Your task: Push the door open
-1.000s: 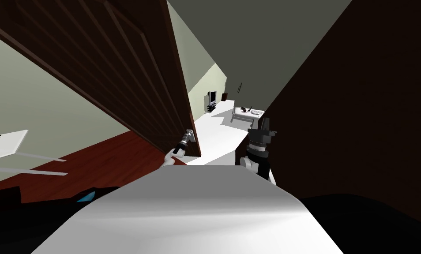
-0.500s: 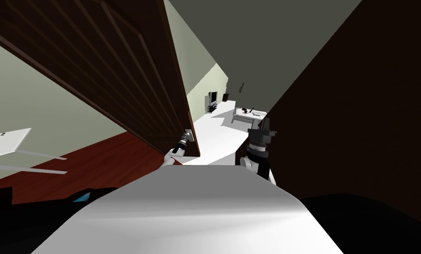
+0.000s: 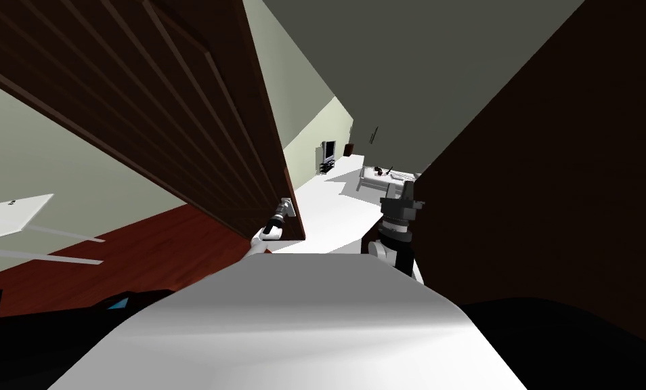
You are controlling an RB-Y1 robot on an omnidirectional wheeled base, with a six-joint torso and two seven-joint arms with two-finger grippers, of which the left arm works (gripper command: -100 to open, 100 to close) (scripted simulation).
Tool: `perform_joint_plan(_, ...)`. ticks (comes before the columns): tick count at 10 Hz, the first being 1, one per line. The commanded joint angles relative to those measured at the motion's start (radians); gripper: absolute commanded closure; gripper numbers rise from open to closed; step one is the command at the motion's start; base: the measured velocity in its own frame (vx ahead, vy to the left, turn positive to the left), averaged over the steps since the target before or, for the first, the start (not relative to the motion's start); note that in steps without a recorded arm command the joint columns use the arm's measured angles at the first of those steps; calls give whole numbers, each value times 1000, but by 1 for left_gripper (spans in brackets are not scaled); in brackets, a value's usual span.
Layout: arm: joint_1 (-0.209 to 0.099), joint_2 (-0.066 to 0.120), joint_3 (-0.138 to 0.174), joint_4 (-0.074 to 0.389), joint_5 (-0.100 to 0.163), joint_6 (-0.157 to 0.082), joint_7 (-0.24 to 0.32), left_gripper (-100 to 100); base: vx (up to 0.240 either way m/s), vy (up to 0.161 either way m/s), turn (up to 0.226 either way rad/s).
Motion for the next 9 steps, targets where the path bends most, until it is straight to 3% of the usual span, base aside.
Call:
perform_joint_plan(1,-17,-5,25,21,1,-4,-9,100,138,-92,50)
perform_joint_plan(3,-25,-12,45,35,3,-3,-16,100,148,-79,43)
perform_joint_plan(4,-14,-12,36,25,1,1,-16,100,60,-29,23)
perform_joint_plan(9,-28,-38,91,38,3,4,-52,100,186,-46,91)
